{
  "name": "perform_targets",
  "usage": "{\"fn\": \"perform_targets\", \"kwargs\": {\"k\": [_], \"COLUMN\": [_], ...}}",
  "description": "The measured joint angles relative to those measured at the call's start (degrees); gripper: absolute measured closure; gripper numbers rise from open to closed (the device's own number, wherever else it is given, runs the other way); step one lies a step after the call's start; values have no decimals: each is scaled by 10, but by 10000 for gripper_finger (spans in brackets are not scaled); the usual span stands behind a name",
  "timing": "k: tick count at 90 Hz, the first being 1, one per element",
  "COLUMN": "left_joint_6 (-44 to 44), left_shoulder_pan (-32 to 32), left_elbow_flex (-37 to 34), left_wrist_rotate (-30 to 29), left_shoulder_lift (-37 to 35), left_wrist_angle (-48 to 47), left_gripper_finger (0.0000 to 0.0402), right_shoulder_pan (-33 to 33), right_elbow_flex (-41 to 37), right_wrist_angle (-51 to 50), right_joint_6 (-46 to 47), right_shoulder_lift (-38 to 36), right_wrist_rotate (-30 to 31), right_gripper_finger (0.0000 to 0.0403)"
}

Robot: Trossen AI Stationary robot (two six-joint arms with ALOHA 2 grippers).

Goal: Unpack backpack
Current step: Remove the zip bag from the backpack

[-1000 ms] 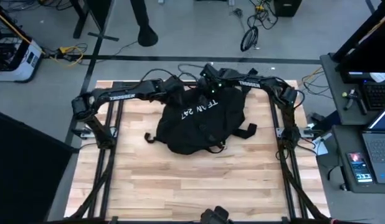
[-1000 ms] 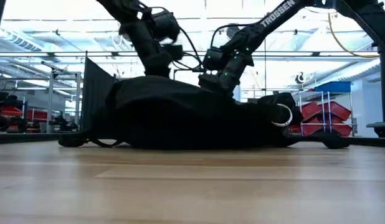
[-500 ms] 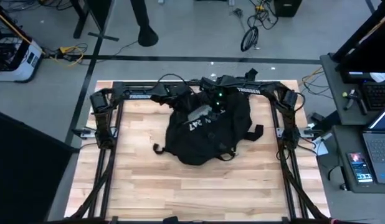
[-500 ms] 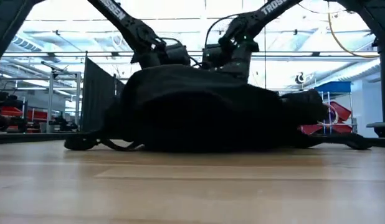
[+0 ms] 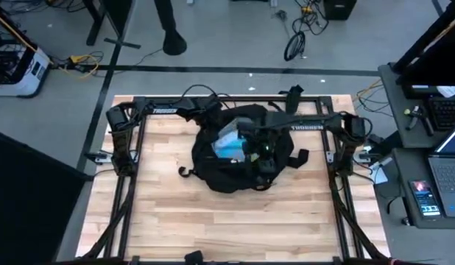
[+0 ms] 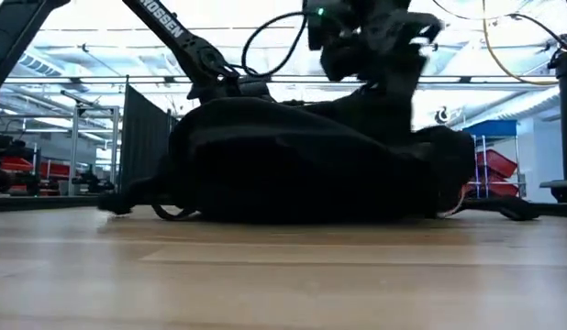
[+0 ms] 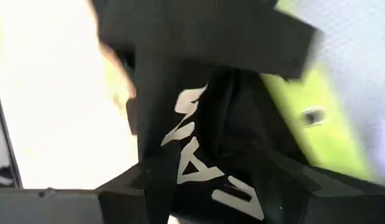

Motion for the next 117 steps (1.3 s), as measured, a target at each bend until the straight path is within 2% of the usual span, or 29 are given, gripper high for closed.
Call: {"fn": "perform_targets", "kwargs": {"k": [11,30,43,57,64,73,87,95,108,112,117], "left_joint_6": [0,-14,-5,7,20,35,50,54,67,67,66], "left_shoulder_pan": [0,1,-3,-3,-3,-6,-6,-6,-7,-7,-7], "left_elbow_flex": [0,-1,-1,0,2,2,2,2,2,2,2], "left_wrist_rotate": [0,23,28,31,32,33,35,35,35,36,36], "left_shoulder_lift": [0,1,1,2,2,2,2,1,-2,-2,-2], "left_wrist_angle": [2,1,3,3,2,2,1,3,3,3,2], "left_gripper_finger": [258,259,259,259,259,259,259,259,259,259,259], "right_shoulder_pan": [51,117,127,122,121,126,131,131,124,115,100], "right_elbow_flex": [-56,-151,-220,-285,-286,-257,-174,-146,-138,-138,-140], "right_wrist_angle": [44,195,294,430,441,396,339,336,346,344,338], "right_joint_6": [49,165,237,320,342,358,345,283,147,119,98], "right_shoulder_lift": [-18,-46,-48,-48,-48,-63,-116,-137,-140,-129,-111], "right_wrist_rotate": [4,23,73,83,81,81,102,160,310,334,336], "right_gripper_finger": [227,227,227,227,227,227,227,227,227,227,227]}}
